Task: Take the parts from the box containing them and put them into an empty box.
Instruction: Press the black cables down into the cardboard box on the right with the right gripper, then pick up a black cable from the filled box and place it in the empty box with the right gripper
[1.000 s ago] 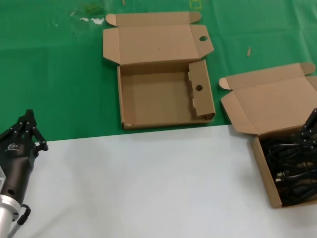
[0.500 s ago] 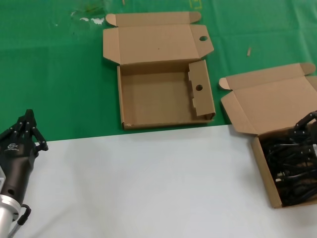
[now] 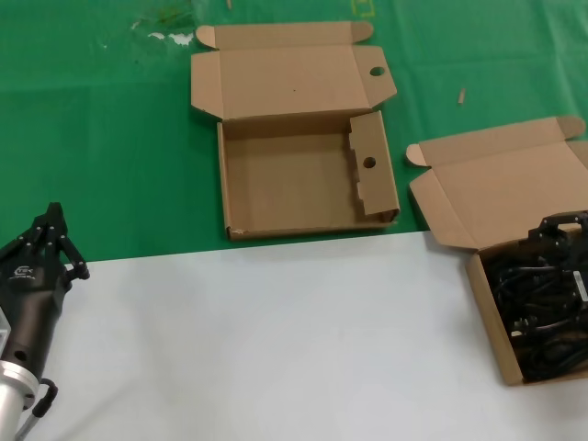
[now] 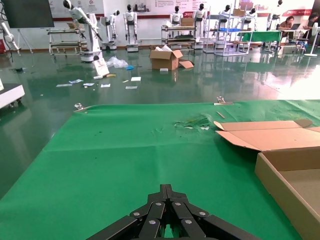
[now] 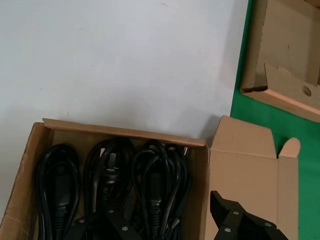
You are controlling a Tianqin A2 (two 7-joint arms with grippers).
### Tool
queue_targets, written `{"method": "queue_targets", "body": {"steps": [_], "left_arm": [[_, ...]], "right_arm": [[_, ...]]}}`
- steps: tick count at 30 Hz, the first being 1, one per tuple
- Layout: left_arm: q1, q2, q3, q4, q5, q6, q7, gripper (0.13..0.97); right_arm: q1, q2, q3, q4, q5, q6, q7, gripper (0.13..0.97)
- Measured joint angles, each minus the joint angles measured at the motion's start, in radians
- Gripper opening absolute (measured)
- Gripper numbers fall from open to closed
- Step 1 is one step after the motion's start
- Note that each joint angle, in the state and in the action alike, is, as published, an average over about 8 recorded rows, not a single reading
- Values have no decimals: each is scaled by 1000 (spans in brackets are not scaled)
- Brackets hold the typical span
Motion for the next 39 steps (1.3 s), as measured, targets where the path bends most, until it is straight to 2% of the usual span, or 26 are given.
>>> {"method": "queue_targets", "body": {"steps": [6, 19, 36, 39], "left_arm": [[0, 0, 0, 0, 0, 0, 0, 140], [0, 0, 0, 0, 0, 0, 0, 140], [0, 0, 0, 0, 0, 0, 0, 140], [0, 0, 0, 0, 0, 0, 0, 140]], "right_arm": [[6, -12, -8, -24, 1, 2, -10, 544], [21, -52, -22, -91, 13, 30, -44, 491], [45, -59, -28, -118, 25, 30, -43, 243], [43, -47, -25, -93, 26, 18, -21, 242]]}}
